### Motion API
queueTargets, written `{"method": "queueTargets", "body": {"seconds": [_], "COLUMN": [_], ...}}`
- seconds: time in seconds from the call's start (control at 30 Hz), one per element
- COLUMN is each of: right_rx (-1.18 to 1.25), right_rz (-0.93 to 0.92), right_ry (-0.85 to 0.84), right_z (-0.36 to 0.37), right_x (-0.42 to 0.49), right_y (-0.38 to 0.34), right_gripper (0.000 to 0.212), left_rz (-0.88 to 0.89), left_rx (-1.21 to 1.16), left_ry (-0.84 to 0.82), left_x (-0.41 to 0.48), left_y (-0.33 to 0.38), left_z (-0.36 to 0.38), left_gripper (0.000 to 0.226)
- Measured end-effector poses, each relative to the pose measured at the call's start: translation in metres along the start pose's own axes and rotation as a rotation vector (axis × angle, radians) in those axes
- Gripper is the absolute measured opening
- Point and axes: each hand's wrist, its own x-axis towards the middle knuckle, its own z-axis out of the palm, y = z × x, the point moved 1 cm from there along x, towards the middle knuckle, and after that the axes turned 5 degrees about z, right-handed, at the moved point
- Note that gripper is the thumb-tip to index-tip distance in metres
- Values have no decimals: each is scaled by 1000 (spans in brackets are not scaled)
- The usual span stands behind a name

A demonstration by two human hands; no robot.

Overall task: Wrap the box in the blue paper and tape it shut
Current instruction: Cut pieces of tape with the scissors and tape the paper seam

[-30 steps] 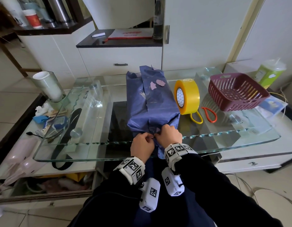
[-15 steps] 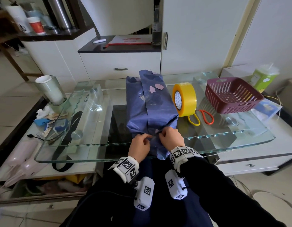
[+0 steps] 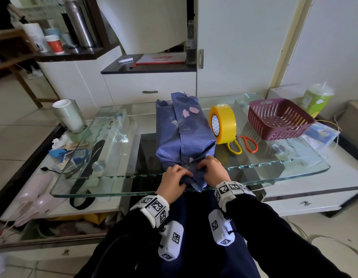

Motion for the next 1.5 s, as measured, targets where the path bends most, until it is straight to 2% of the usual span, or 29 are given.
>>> {"method": "queueTargets", "body": {"seconds": [0.13, 0.27, 0.43, 0.53, 0.67, 0.8, 0.87, 0.93, 1.1, 1.37, 1.5], "right_rx": [7, 78, 62, -4, -75, -175, -216, -201, -123, -37, -74], "right_rz": [-41, -80, -114, -135, -186, -309, -337, -339, -262, -187, -105], "right_ry": [15, 41, 8, 20, 131, 250, 287, 260, 194, 143, 133], "right_z": [7, 10, 14, 16, 7, 3, 2, 3, -2, -10, -9], "right_x": [1, 1, -2, -6, -3, -3, -5, -3, 0, 3, 2], "right_y": [6, 9, 10, 9, 8, 7, 6, 7, 3, -13, -12], "right_gripper": [37, 38, 43, 32, 18, 18, 12, 14, 36, 35, 32], "left_rz": [-1, -53, -40, -44, -50, -31, -21, -37, -145, -168, -241], "left_rx": [-113, -178, -17, 78, 59, -16, -28, 0, 36, 87, 21], "left_ry": [143, 278, 397, 466, 386, 324, 319, 301, 182, 237, 234], "left_x": [1, 1, 4, 6, 12, 13, 11, 8, 10, 7, 8], "left_y": [-7, -15, -18, -23, -21, -19, -16, -15, -13, -13, -10], "left_z": [-1, -4, -3, -4, -7, -10, -13, -16, -16, -20, -18], "left_gripper": [30, 17, 9, 6, 12, 19, 22, 25, 24, 18, 18]}}
